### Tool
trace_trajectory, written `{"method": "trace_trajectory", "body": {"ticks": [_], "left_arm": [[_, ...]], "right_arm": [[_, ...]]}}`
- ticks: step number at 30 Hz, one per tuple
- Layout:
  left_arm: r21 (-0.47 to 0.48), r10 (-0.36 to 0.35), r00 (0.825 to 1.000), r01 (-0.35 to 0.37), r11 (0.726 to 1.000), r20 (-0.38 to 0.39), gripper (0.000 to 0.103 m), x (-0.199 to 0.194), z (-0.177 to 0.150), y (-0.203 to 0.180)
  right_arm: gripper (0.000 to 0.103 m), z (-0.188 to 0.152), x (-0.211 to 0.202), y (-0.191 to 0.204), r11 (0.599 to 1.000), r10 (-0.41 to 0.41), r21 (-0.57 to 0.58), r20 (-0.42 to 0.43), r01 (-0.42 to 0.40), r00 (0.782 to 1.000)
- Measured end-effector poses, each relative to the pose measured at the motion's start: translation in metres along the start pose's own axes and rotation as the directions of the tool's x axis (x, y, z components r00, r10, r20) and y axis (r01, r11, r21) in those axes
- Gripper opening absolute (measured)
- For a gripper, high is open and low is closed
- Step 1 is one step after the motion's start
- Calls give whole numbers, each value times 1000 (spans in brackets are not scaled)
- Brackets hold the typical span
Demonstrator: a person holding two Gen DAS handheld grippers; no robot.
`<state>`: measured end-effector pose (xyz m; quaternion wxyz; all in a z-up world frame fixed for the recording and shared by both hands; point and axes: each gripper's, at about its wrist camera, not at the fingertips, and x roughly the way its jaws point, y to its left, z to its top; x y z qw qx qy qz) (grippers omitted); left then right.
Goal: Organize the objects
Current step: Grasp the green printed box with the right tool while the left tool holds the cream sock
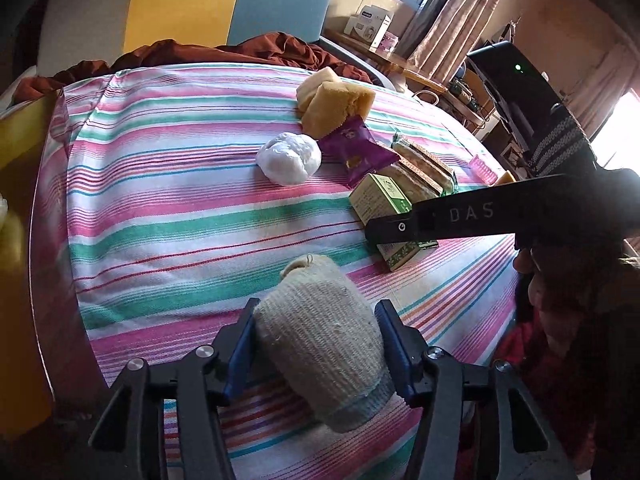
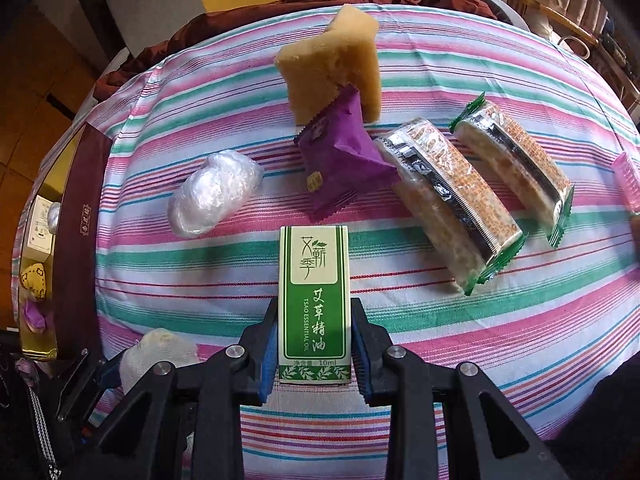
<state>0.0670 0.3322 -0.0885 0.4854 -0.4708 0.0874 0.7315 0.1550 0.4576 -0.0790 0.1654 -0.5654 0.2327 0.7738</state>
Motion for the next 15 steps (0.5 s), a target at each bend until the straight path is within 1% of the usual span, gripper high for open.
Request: {"method": "trace_trajectory", "body": {"ticks": [4,9,15], "left_arm": [[10,37,999,-38,999,7,56,-3,-2,-4],[76,93,995,-95,993,23,56,-7,-4,-14],[100,124,992,-127,987,35,56,-13,-8,-15]], "right_arm": [[31,2,2,4,1000,-16,-16,5,16,1000],[31,3,4,8,999,-34,-32,9,35,999],[31,4,4,10,998,-42,-38,11,42,999]]}}
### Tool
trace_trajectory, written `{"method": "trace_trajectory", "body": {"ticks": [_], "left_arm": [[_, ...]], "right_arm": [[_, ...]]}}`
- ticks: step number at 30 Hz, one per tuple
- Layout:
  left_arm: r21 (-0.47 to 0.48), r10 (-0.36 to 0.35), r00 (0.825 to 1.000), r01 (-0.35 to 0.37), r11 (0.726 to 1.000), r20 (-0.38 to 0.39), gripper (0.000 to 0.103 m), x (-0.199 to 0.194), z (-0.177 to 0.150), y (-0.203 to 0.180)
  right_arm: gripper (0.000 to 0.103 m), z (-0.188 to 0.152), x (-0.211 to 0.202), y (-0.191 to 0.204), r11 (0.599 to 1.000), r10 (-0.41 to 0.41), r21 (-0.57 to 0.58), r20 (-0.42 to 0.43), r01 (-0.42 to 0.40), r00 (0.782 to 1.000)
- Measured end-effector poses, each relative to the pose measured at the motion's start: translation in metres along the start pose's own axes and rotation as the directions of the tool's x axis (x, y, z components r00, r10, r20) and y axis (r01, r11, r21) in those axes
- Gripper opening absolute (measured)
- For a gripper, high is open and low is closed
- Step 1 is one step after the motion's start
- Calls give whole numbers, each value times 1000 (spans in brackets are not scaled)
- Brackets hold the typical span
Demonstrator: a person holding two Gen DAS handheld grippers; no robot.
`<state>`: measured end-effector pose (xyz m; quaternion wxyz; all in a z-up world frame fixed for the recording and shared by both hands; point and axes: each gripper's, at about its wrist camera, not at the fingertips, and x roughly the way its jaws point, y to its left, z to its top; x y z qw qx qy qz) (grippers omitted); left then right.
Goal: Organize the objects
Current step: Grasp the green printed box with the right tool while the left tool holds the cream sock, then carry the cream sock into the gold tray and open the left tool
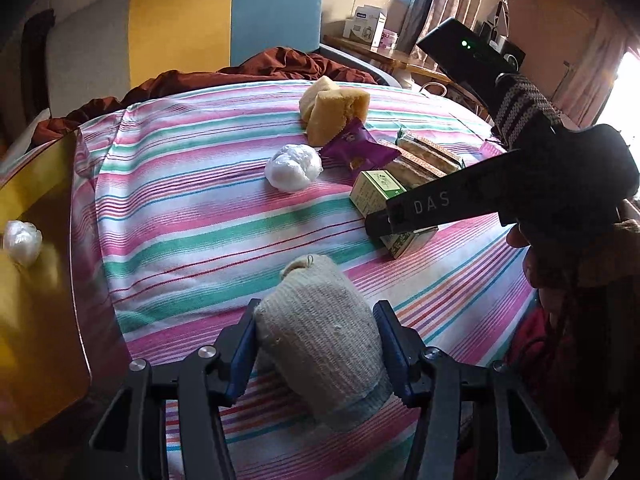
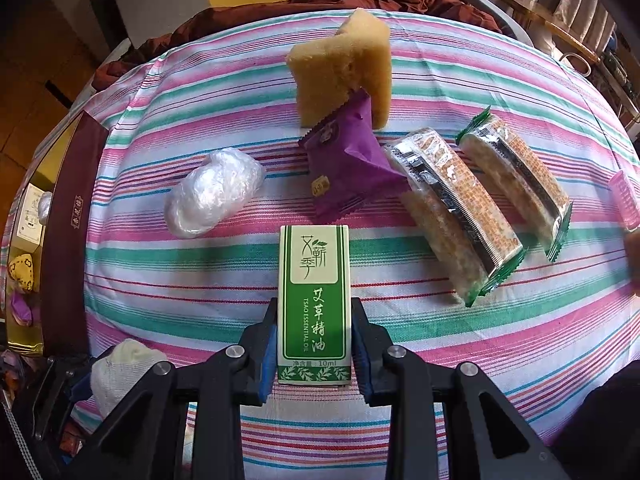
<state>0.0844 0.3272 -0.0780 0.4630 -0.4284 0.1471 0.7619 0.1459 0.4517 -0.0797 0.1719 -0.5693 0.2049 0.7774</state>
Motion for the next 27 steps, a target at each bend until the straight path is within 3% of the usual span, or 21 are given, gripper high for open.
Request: {"method": "trace_trajectory", "body": {"ticks": [17,27], "left_arm": [[-19,68,990,-67,998,123,56,-57,14,14],[-160,120,983,-97,982,139,56,-87,16,70]], "right_arm": [[31,-1,6,6,999,-24,-21,5,24,1000],[31,0,9,11,998,-42,-35,8,42,999]]}}
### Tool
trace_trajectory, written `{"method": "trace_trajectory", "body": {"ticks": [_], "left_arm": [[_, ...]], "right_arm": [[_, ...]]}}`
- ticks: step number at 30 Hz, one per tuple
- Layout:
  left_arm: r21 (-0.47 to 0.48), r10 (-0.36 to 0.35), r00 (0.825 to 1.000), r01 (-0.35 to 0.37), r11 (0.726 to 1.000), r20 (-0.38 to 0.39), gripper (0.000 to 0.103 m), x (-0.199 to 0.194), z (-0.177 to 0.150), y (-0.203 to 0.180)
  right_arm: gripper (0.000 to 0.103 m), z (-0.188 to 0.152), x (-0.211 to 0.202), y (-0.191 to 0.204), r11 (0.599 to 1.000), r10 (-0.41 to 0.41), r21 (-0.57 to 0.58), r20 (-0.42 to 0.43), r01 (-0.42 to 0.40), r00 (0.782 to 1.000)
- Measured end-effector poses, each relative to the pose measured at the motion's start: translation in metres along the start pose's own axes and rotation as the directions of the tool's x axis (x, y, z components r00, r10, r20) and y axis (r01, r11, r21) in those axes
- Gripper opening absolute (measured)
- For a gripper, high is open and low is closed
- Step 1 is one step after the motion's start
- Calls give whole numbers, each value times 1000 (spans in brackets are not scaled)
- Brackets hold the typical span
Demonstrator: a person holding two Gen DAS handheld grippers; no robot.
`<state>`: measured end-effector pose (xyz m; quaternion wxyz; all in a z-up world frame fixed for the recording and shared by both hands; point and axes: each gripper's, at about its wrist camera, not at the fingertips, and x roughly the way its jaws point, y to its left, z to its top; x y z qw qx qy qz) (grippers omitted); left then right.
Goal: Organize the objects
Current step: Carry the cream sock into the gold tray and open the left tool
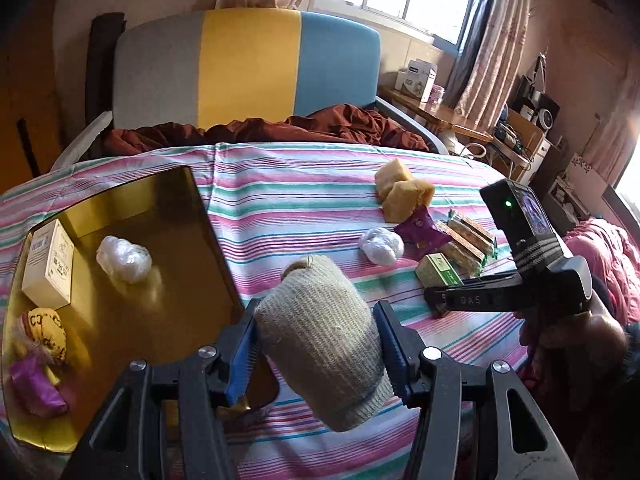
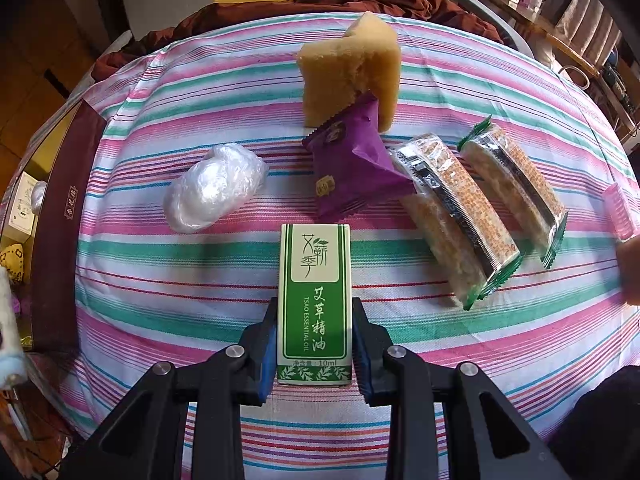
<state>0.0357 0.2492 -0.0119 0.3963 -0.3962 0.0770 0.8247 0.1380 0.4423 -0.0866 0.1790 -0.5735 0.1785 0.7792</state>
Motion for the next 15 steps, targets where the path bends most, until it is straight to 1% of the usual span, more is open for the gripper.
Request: {"method": "trace_trajectory", "body": {"ticks": [2,7,13,15], "left_arm": [[-37,14,1000,-14,999,-1,56,-3,1,16],[-129,79,997,-79,989,-6,56,-8,4,68],[-232,169,984,-176,957,-50,56,-1,14,138],[-252,203,977,-215,944,-71,57,5,21,158]], "right_arm": [[31,0,0,1,1000,-2,-1,1,2,1000],[31,1,1,3,1000,-6,-6,2,6,1000],[31,2,2,4,1000,-6,-6,2,6,1000],[31,3,3,4,1000,-7,-8,2,7,1000]]}}
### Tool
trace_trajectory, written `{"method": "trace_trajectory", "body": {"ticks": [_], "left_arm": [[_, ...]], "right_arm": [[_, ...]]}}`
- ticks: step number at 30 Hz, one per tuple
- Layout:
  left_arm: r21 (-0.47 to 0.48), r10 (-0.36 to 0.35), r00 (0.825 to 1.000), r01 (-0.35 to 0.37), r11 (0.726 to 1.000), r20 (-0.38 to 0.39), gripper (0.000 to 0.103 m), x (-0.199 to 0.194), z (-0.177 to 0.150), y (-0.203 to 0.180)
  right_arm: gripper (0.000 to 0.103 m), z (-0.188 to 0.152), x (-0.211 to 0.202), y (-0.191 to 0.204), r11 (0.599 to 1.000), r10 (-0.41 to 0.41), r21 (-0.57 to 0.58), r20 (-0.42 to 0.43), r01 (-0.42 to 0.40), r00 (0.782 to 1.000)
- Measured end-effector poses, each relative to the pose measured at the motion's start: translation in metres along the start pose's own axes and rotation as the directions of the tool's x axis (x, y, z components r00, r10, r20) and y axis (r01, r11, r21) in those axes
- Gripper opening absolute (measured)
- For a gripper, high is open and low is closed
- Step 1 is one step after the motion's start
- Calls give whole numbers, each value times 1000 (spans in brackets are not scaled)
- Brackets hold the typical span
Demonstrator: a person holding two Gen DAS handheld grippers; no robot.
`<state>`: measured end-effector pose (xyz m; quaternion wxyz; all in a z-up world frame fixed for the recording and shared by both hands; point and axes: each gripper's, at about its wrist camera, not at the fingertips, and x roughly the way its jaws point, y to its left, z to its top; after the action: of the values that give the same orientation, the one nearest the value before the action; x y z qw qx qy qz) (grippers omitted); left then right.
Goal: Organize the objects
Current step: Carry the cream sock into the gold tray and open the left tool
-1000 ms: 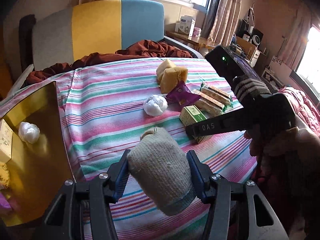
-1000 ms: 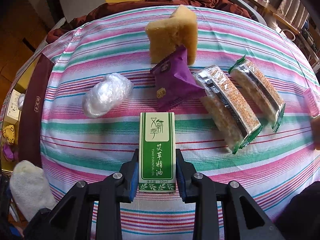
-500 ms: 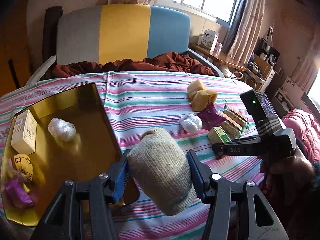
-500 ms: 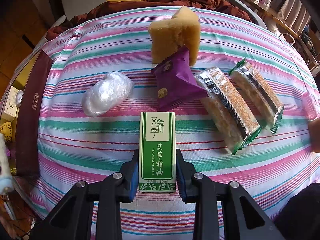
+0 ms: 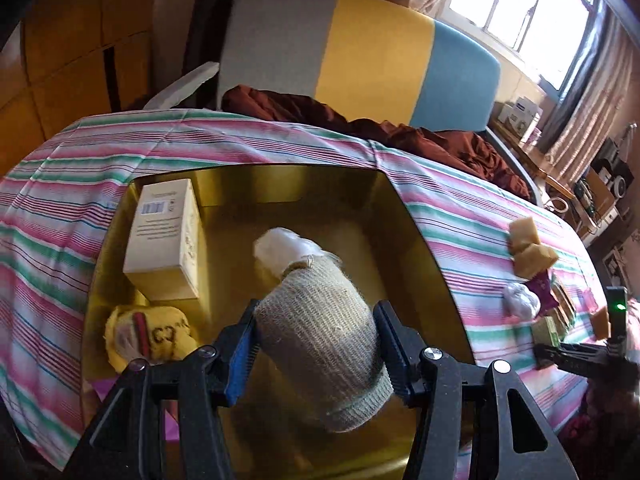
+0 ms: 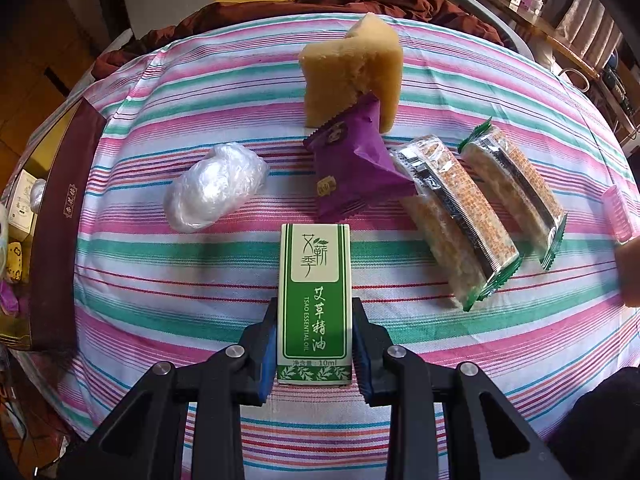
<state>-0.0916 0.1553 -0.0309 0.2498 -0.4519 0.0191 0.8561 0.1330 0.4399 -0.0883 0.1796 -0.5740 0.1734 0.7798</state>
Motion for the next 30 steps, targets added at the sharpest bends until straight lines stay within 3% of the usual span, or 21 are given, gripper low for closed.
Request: {"method": "trace_trajectory", "body": {"ticks": [4,19,22,30], "left_arm": [[-48,39,999,-40,998,-29,57,23,22,23],[9,170,985,-170,985,-29,60,78,68,38],[-5,173,985,-173,985,-25,62,76,69,41],[-5,164,982,-164,986,93,62,22,40,29]], "right_arm": [[31,0,0,0,1000,1,0,0,-1,1000],[31,4,4,4,1000,-8,-15,6,8,1000],[31,6,6,8,1000,-11,-19,8,11,1000],[31,12,9,14,999,-20,-33,11,21,1000]]}}
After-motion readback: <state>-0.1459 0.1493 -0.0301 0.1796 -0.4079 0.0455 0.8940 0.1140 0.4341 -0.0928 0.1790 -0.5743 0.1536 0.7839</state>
